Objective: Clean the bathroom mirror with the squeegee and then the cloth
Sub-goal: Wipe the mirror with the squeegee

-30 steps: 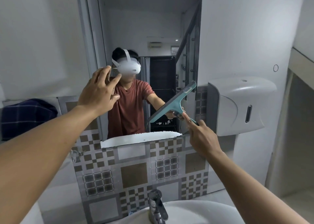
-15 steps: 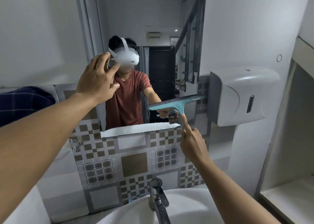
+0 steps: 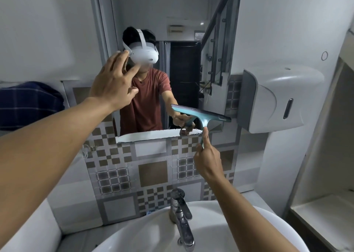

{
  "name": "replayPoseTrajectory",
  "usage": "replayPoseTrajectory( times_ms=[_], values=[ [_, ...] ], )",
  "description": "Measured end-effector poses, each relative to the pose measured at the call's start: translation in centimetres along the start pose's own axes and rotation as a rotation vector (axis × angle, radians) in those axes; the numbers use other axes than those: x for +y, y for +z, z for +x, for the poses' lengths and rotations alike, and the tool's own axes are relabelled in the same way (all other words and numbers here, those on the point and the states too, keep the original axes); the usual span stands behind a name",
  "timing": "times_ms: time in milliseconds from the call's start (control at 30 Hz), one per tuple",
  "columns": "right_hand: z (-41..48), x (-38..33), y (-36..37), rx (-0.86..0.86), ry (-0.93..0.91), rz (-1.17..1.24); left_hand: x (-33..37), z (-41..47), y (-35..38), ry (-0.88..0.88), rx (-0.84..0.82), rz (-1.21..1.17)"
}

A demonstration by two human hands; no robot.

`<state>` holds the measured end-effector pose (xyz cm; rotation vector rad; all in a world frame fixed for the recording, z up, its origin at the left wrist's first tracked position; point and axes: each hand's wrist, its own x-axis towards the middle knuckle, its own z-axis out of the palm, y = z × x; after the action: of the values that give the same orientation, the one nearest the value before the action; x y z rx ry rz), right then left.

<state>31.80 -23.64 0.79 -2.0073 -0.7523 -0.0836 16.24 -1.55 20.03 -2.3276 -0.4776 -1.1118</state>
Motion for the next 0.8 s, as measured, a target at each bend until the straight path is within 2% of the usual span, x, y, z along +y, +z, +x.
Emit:
replayPoseTrajectory(
  times_ms=[467,800],
  values=[
    [-2.3,-3.1,3.0,-0.05,0.12,0.346,-0.2,0.1,-0.3,0.022,-0.01,0.016],
    [-2.5,-6.4,6.2,-0.008,0.217,0.53,-1.4,0.5,-0.8,0.038,-0.015,0.035]
  ],
)
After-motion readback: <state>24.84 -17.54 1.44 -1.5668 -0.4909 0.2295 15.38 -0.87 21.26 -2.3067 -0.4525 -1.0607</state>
